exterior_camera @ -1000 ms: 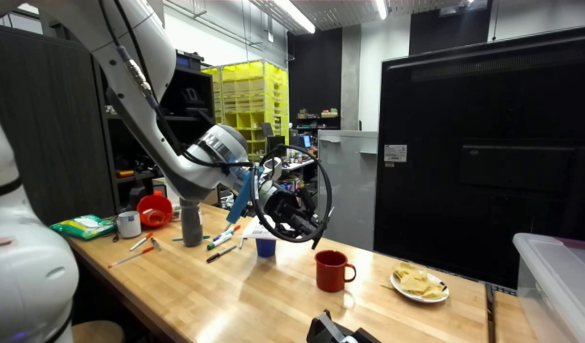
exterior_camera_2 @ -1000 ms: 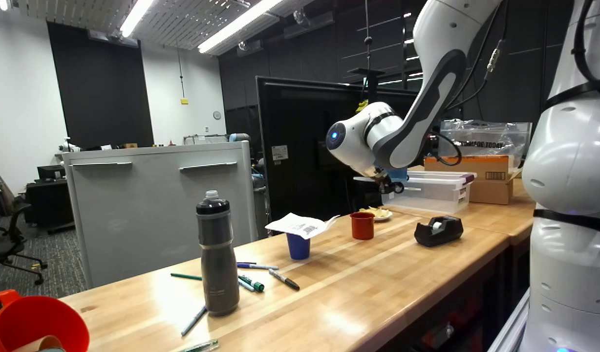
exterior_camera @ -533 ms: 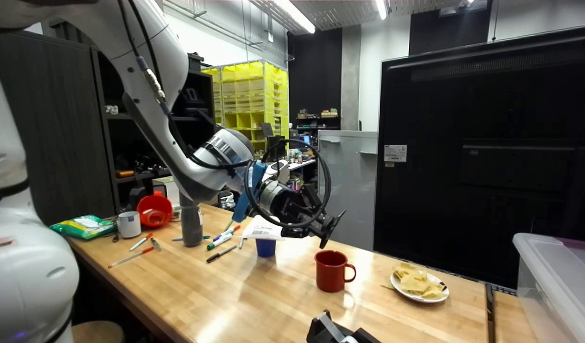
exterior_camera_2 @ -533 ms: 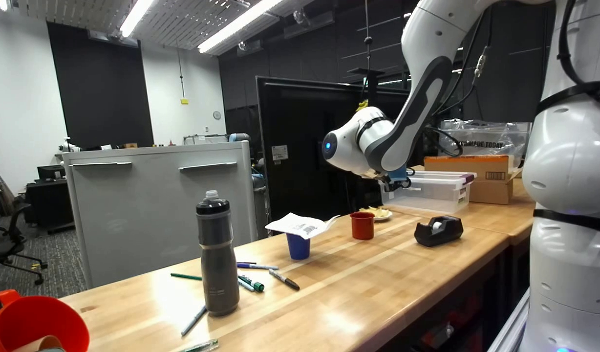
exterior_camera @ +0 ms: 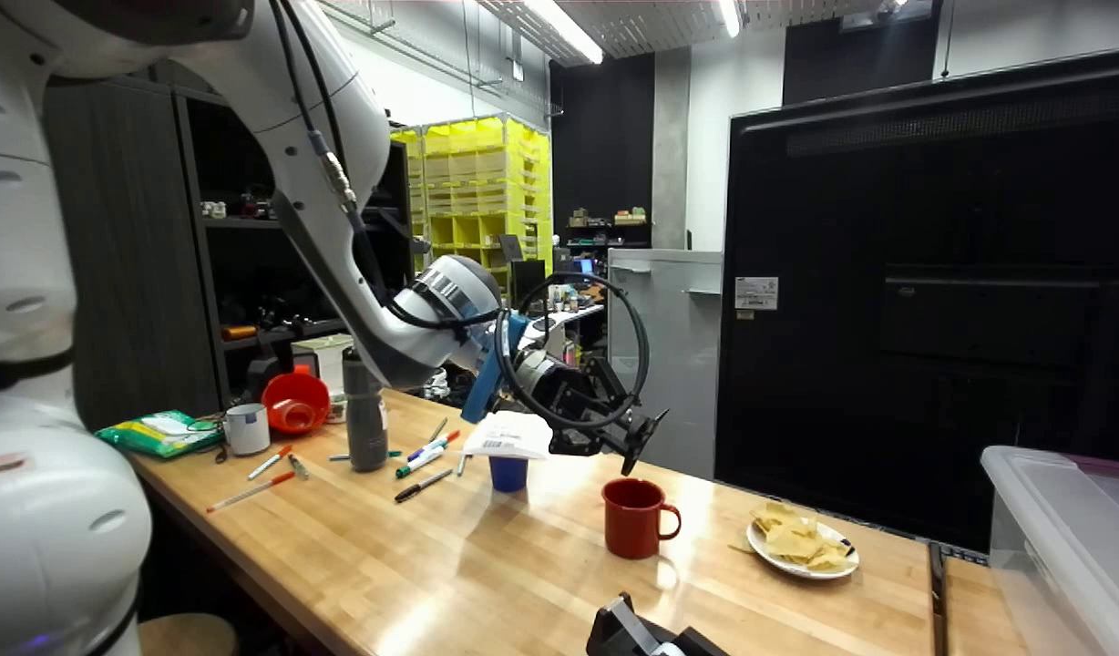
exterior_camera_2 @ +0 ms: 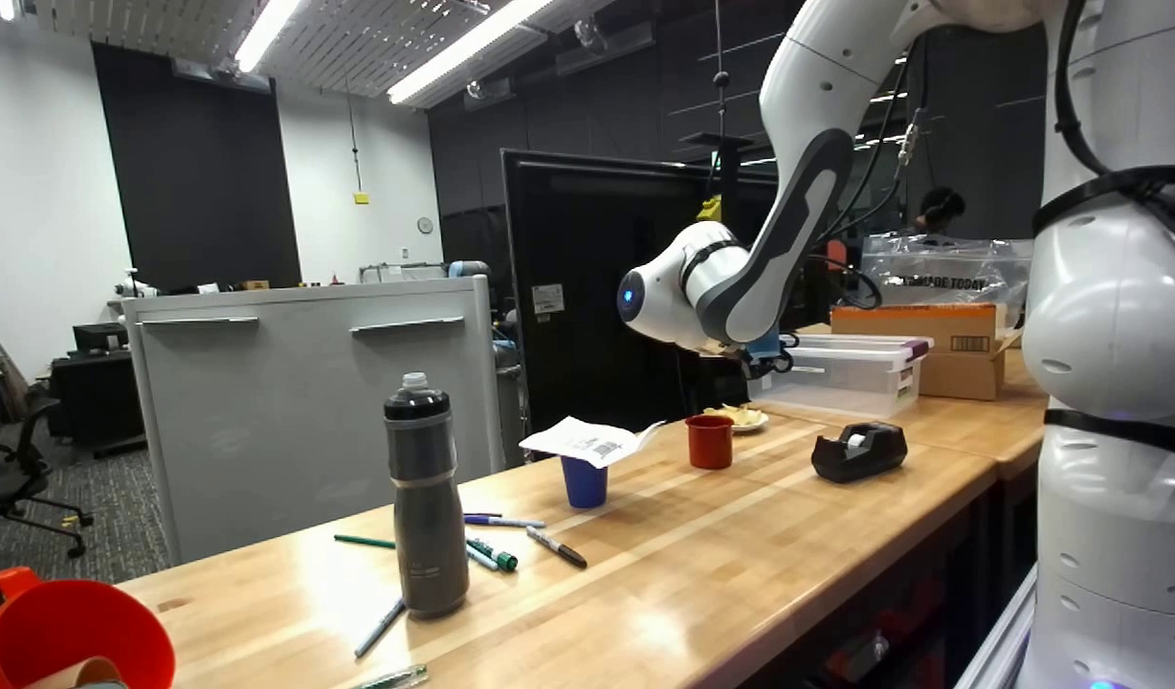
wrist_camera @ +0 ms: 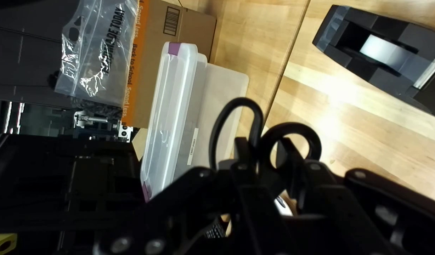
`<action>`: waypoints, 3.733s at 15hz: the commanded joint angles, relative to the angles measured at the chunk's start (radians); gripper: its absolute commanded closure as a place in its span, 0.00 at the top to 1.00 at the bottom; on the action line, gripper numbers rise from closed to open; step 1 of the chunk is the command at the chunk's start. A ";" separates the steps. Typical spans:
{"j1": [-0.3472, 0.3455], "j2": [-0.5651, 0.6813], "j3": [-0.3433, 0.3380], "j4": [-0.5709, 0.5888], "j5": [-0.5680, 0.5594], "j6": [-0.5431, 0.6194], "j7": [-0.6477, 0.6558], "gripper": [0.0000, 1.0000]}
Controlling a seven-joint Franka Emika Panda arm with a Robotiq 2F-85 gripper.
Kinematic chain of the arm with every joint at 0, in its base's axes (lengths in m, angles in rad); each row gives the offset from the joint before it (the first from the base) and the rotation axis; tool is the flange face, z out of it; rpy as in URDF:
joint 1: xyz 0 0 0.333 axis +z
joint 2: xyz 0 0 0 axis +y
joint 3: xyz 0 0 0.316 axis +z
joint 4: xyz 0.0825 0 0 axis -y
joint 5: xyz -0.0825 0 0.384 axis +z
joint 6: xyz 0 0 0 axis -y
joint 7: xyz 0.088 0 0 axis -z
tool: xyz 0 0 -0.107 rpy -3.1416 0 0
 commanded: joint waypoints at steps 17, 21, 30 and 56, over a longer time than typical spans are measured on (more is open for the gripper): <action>0.013 0.271 -0.012 0.284 -0.001 -0.420 0.068 0.06; 0.013 0.313 -0.016 0.325 -0.006 -0.499 0.054 0.06; 0.010 0.382 -0.016 0.386 -0.010 -0.546 0.014 0.06; 0.013 0.519 -0.016 0.465 -0.186 -0.853 0.033 0.06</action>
